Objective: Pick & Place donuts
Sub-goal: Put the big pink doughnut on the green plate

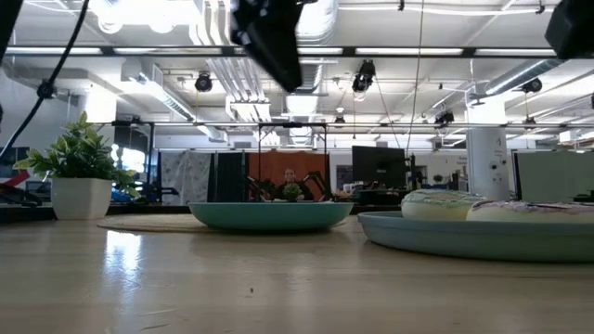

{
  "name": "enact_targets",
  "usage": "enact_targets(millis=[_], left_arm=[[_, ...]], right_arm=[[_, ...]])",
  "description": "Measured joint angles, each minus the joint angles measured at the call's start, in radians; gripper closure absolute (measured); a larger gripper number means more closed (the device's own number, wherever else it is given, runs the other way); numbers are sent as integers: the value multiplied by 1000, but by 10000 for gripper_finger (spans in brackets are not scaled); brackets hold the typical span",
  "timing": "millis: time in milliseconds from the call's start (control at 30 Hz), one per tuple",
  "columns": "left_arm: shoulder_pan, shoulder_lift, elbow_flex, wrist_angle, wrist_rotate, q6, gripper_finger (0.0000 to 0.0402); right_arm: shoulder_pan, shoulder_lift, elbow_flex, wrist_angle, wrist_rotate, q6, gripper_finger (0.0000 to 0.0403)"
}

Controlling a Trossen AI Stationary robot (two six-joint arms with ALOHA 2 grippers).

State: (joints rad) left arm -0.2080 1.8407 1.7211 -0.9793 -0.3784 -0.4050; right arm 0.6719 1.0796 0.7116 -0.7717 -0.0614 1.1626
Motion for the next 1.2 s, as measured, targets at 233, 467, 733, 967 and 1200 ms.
enact_targets(millis=[233, 467, 733, 967, 1200], left_arm=[[-30, -162, -272, 68, -19, -100, 271], [-40, -355, -498, 204, -17, -223, 271], [-40, -522, -626, 255, -64, -276, 271], [-38, -567, -641, 258, -95, -279, 271], [-38, -566, -642, 257, -95, -286, 271]], right_arm=[[39, 121, 0, 0, -19, 26, 224], [85, 231, 0, 1, -72, -45, 194], [89, 297, 0, 57, -73, -86, 191], [89, 407, -11, 80, -73, -120, 193], [66, 432, -3, 86, -115, -122, 233]])
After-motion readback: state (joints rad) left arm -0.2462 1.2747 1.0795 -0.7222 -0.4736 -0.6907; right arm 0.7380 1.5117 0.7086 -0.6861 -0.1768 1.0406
